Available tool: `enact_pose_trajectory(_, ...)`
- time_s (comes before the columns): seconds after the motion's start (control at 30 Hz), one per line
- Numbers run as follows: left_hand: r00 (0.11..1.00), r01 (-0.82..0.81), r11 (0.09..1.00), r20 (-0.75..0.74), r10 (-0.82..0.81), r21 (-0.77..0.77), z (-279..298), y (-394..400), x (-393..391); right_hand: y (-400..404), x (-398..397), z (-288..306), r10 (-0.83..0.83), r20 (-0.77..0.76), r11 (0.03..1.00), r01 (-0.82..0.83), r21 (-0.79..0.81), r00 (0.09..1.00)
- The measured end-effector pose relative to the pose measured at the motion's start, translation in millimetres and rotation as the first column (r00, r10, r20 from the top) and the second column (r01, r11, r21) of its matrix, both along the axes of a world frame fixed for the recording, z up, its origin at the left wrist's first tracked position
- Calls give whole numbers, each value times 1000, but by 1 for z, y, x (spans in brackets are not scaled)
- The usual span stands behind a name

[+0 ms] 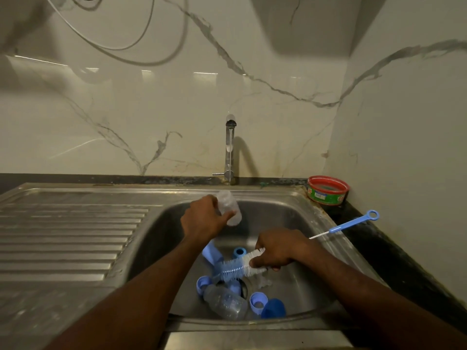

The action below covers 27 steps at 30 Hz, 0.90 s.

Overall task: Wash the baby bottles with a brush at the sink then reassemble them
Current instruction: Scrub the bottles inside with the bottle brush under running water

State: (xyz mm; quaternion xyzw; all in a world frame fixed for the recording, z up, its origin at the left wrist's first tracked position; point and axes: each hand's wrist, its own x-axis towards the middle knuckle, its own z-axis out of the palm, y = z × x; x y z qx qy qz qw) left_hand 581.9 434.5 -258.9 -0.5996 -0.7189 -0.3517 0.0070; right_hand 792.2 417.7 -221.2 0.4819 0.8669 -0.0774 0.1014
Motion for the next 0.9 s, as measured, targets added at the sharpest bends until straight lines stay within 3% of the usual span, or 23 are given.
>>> enact_pose_trajectory(0.1, 995, -22, 990, -99, 8, -138, -2, -3, 1, -1, 0, 0, 1, 2, 1000, -1, 9, 1000)
enact_pose_trajectory(0.2, 999, -16, 1000, -33, 16, 3, 0, -1, 0, -2, 0, 1, -7, -7, 1000, 7, 0, 1000)
enact_pose_trajectory(0.33, 990, -5, 978, -136, -23, -208, -6, -3, 0, -3, -1, 0, -4, -4, 1000, 4, 7, 1000)
enact_pose_trajectory(0.47, 998, 5, 999, -69, -9, -46, -3, 1, -1, -3, -1, 0, -4, -1, 1000, 4, 2, 1000)
enact_pose_trajectory(0.57, 987, 5, 983, -155, -34, -185, -7, 0, -1, -2, -1, -1, 0, 4, 1000, 0, -3, 1000)
enact_pose_trajectory(0.7, 999, 9, 1000, -51, -8, 13, -2, 2, -2, -2, -2, 0, -10, 1, 1000, 10, -18, 1000)
enact_pose_trajectory(0.8, 988, 21, 984, -146, -47, -176, -8, 0, -3, -1, -2, -2, -6, 4, 1000, 6, -12, 1000)
enact_pose_trajectory(0.83, 988, 18, 985, -149, -44, -173, -8, 0, -3, -1, -2, -2, -7, 5, 1000, 7, -14, 1000)
enact_pose_trajectory(0.9, 995, 15, 1000, -97, -17, -20, -2, -1, -2, 0, -2, -2, -2, 1, 1000, 2, -14, 1000)
